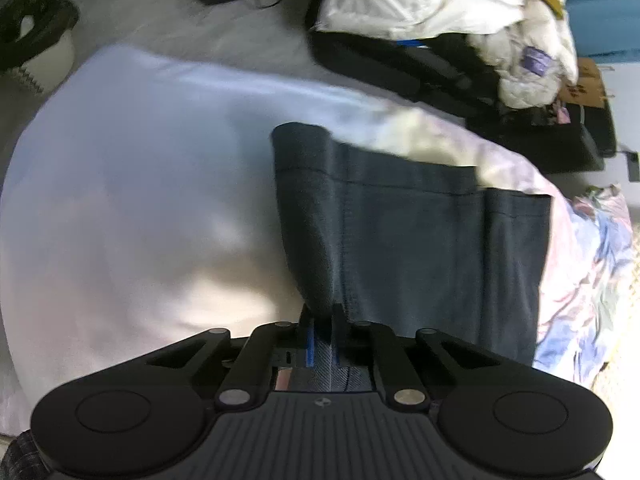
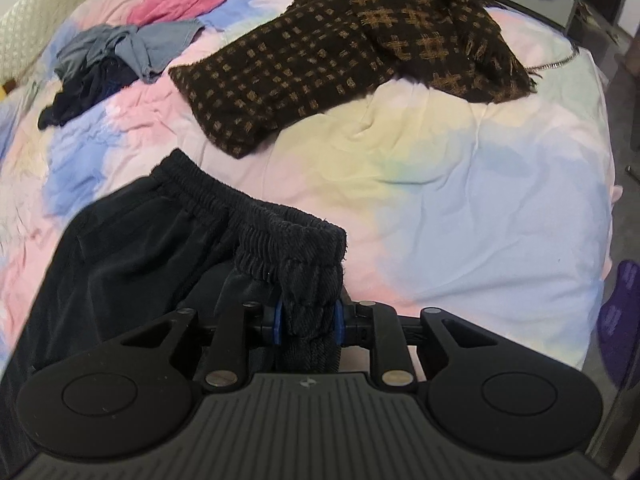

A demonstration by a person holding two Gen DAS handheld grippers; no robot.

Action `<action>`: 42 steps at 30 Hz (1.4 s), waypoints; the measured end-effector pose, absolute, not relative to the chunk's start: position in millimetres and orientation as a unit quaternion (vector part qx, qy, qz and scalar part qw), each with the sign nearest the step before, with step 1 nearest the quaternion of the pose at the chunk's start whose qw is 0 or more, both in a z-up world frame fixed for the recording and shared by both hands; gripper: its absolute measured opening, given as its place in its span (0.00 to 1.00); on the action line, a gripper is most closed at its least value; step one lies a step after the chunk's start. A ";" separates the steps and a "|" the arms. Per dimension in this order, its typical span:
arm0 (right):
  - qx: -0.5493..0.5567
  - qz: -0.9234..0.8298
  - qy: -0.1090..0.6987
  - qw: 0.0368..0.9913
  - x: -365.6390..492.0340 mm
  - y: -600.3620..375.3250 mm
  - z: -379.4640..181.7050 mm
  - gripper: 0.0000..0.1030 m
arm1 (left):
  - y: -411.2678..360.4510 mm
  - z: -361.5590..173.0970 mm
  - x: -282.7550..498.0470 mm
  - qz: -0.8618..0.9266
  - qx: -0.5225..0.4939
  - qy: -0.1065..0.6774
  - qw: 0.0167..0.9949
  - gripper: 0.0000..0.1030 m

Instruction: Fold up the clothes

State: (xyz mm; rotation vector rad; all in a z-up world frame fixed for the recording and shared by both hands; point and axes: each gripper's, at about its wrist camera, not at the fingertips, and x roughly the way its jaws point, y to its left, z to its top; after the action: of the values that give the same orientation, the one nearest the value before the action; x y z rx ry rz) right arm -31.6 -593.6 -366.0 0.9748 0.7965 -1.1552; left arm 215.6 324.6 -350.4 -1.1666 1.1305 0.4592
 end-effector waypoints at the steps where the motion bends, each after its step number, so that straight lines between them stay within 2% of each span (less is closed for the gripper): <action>1: 0.437 -0.512 0.343 0.655 -33.6 -594.0 -365.6 0.22 | 322.9 -341.7 218.6 0.200 -0.514 0.498 0.669 0.06; 8: 0.478 -0.489 0.274 0.676 -53.3 -606.6 -344.9 0.19 | 317.0 -276.0 235.9 0.165 -0.518 0.461 0.701 0.05; 16: 0.514 -0.493 0.257 0.653 -82.1 -616.3 -367.1 0.19 | 309.6 -253.7 252.0 0.155 -0.499 0.468 0.713 0.05; 27: 0.566 -0.464 0.153 0.664 -19.9 -658.8 -349.2 0.19 | 256.2 -221.0 390.0 0.133 -0.459 0.466 0.745 0.05; 42: 0.547 -0.456 0.151 0.686 120.9 -721.7 -359.7 0.19 | 164.4 -228.5 581.6 0.122 -0.367 0.504 0.772 0.05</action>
State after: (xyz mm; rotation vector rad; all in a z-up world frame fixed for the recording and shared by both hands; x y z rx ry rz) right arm 120.9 -721.7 -359.7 1.2244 0.3378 -1.0203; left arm 581.6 164.4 -228.5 -0.7957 1.0914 0.2645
